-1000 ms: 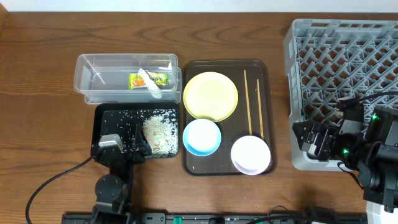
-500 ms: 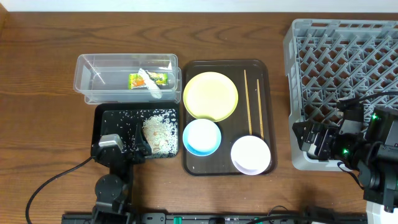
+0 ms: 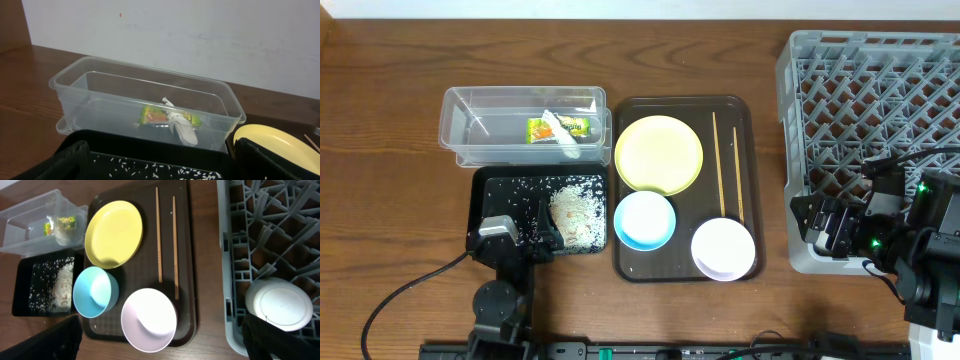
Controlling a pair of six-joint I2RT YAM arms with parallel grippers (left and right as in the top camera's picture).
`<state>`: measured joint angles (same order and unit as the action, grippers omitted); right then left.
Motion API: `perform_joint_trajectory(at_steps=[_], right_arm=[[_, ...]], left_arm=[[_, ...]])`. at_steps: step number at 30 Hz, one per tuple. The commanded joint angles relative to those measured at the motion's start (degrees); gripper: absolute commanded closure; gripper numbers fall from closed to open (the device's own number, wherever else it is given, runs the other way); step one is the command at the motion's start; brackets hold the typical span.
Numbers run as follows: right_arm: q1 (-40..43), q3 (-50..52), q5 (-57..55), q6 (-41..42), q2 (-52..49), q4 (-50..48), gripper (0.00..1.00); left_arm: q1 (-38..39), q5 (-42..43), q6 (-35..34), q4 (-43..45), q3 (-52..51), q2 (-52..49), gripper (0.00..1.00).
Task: Sort waste into correct bins and load items into the dishwasher rack
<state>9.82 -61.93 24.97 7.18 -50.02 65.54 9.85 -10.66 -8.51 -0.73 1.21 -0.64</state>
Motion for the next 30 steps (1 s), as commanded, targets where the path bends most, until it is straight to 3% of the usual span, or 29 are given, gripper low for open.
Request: perform_joint_trajectory(at_steps=[1,15,18,24,26,30], right_arm=[[-0.9,-0.8,0.0,0.0,0.1,0.0,0.01],[-0.9,-0.8,0.6,0.1,0.1,0.0,0.01],[-0.9,-0.8,0.6,3.7,0.1,-0.6,0.01],[-0.9,-0.8,0.6,15.2,0.1,-0.8,0.01],[-0.9,-0.8,1.6,14.4,0.1,-0.9,0.01],[-0.9,-0.8,7.6,2.8,0.1,0.0,0.01]], left_arm=[[-0.3,-0.5,1.0,-2.3,-1.0,-0.1,0.06],[-0.3,-0.5,1.0,-2.2,-1.0,-0.1,0.06],[-0.3,-0.1,0.9,-2.2,-1.0,-0.1,0.07],[-0.3,10.8,0.8,-3.2,-1.0,-0.1,0.07],[-0.3,15.1,0.7,-3.1,-1.0,-0.1,0.07],[-0.3,24.1,-0.6,-1.5,-0.9,-0.3,0.06]])
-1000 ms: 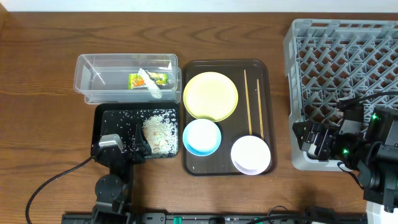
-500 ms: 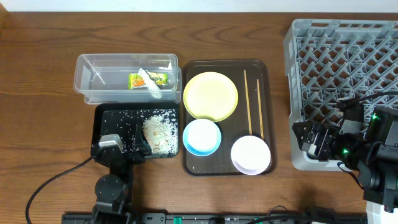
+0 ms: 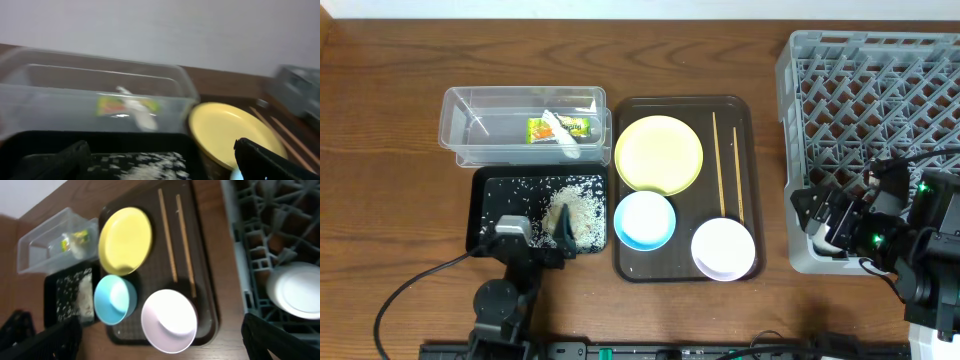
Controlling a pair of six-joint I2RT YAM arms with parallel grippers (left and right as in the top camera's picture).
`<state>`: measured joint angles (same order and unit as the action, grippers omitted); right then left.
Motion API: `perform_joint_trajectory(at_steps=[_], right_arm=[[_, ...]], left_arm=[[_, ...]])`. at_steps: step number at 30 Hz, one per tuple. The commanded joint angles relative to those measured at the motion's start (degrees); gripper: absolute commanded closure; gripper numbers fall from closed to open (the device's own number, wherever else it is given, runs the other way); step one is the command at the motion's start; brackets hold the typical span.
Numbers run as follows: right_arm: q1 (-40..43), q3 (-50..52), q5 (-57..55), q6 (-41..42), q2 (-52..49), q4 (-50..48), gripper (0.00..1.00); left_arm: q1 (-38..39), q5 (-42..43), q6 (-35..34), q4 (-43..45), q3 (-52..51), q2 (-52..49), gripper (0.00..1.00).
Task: Sort waste into correct bins and load items into the dishwasher rack
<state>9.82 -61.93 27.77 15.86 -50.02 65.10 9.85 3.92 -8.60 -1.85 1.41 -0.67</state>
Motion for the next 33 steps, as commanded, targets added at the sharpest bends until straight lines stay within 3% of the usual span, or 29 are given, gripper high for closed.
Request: perform_joint_trajectory(at_steps=[1,6,11,16,20,27,33], right_arm=[[-0.9,-0.8,5.3,-8.2,0.1,1.0,0.01],[-3.5,-1.3,5.3,-15.4,0.1,2.6,0.01],[-10.1,-3.1,4.3,-15.7,0.1,-1.6,0.01],[-18.8,-7.2,-2.5,-13.8,-1.3,-3.5,0.01],[-25.9,-9.2,-9.0,-10.0,-4.1,-2.6,0.01],[-31.2,-9.2,-13.6,-1.9,-11.1,-0.3,0.01],[-31.2,-9.2,-7.8,0.0,-16.0,-0.1,0.01]], left_arm=[[-0.3,10.8,-1.9,0.6,-1.1,-0.3,0.07],[-0.3,12.5,-14.8,3.5,0.3,-0.3,0.07],[-0.3,20.1,-15.3,3.7,5.8,-1.6,0.07],[-0.3,26.1,-15.3,1.9,15.9,-9.4,0.07],[-0.3,30.2,-15.3,-5.4,28.0,-20.2,0.06],[-0.2,36.6,-15.3,-28.1,49.4,-40.5,0.07],[-0.2,43.9,-16.7,-30.6,52.1,-49.2,0.07]])
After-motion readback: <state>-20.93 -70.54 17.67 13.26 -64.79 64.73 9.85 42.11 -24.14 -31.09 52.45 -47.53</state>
